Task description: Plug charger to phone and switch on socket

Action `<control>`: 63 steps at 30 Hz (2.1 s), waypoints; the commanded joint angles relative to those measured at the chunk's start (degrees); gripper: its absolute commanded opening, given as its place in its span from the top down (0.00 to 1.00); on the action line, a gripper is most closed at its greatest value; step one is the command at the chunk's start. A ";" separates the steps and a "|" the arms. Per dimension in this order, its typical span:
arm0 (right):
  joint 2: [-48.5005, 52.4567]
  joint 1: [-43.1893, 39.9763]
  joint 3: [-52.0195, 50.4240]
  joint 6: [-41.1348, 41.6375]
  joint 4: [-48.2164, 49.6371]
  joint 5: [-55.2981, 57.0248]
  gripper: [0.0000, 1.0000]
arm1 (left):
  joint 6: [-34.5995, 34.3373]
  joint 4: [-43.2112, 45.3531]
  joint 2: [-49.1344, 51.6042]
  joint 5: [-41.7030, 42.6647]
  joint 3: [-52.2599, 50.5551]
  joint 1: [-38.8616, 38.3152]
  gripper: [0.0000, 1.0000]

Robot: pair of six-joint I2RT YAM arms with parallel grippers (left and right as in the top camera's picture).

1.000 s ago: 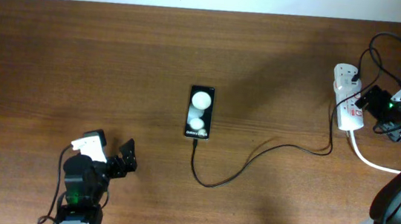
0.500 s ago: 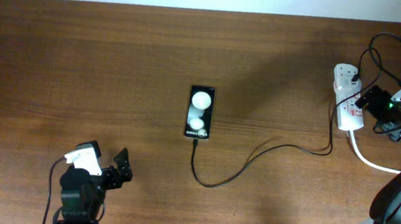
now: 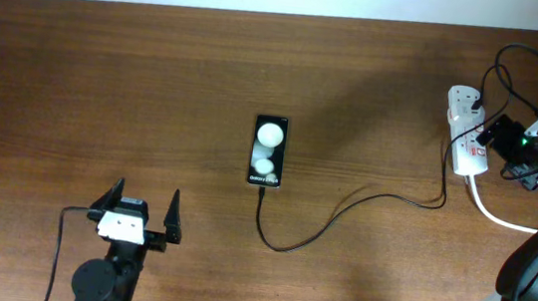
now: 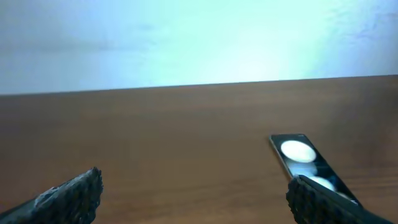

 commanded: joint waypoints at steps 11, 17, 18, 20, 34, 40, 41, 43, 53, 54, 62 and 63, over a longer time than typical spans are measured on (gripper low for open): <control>0.11 0.31 0.48 -0.20 0.02 -0.04 0.01 | 5.68 -0.68 -0.70 -4.02 -0.13 -0.22 0.01; 0.11 0.31 0.48 -0.20 0.00 -0.04 0.01 | 5.68 -0.66 -0.70 -4.02 -0.13 -0.22 0.01; 0.11 0.31 0.48 -0.20 0.02 -0.04 0.01 | 5.68 -0.68 -0.70 -4.02 -0.13 -0.22 0.01; 0.11 0.31 0.48 -0.20 0.02 -0.04 0.01 | 5.68 -0.66 -0.70 -4.02 -0.13 -0.22 0.01; 0.20 0.33 0.48 -0.20 0.11 0.13 0.01 | 5.68 -0.66 -0.70 -4.02 -0.13 -0.22 0.01; -7.06 0.33 0.48 -0.20 -0.04 0.13 0.01 | 5.68 -0.66 -0.70 -4.02 -0.13 -0.22 0.01; -9.18 0.33 0.48 -0.20 -0.04 0.13 0.01 | 5.68 -0.66 -0.70 -4.02 -0.13 -0.22 0.01; -16.41 0.87 0.48 -0.20 0.00 0.13 0.01 | 5.68 -0.66 -0.70 -4.02 -0.13 -0.22 0.01; -37.53 15.41 0.48 -2.10 -0.46 5.25 0.01 | 5.68 -0.66 -0.70 -4.02 -0.13 -0.22 0.01; -38.16 17.31 0.48 -2.60 -1.03 8.74 0.01 | 5.68 -0.68 -0.70 -4.02 -0.13 -0.22 0.01; -38.47 24.26 -8.41 -3.82 -2.95 14.93 0.01 | 5.68 -0.66 -0.70 -4.02 -0.13 -0.22 0.01; -38.56 24.26 -12.09 -6.95 0.44 12.11 0.01 | 5.68 -0.68 -0.70 -4.02 -0.13 -0.22 0.01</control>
